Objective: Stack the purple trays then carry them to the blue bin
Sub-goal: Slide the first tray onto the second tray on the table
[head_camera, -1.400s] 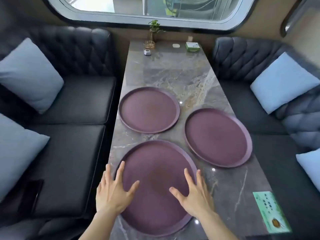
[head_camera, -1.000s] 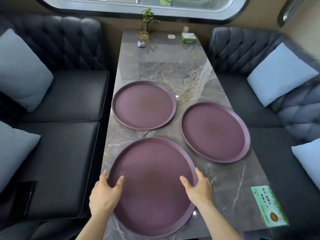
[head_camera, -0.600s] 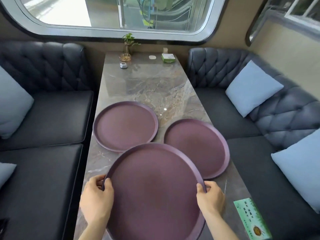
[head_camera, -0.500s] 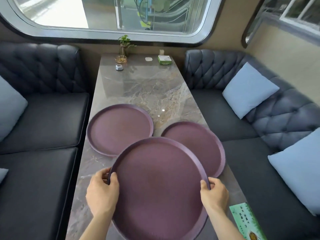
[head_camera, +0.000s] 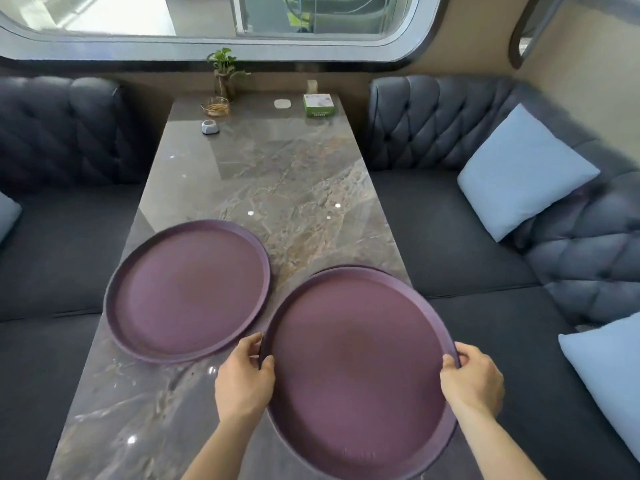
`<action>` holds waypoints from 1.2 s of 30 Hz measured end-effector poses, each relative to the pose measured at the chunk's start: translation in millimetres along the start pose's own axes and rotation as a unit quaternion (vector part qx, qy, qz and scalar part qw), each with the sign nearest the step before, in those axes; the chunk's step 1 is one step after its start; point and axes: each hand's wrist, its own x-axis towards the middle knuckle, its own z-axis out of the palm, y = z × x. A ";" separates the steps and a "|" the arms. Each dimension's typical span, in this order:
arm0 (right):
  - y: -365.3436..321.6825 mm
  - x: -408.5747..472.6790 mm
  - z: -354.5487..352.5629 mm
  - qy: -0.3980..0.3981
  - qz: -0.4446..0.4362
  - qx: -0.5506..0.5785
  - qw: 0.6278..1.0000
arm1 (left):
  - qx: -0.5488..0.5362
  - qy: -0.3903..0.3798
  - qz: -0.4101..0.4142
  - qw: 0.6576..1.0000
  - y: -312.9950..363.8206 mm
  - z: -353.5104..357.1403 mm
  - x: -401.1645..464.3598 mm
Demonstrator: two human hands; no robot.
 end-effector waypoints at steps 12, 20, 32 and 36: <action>-10.0 76.8 45.2 -0.043 -0.039 -0.050 0.997 | 0.074 0.047 -0.029 0.996 17.4 56.0 26.7; -8.9 92.1 43.9 -0.059 -0.037 -0.042 0.997 | 0.106 0.094 -0.049 0.989 20.8 60.6 39.1; -10.7 103.8 39.9 -0.083 -0.038 -0.052 0.994 | 0.137 0.094 -0.035 0.986 18.0 66.0 47.1; -11.4 103.6 40.6 -0.088 -0.042 -0.059 0.993 | 0.148 0.086 -0.038 0.985 10.9 64.7 50.2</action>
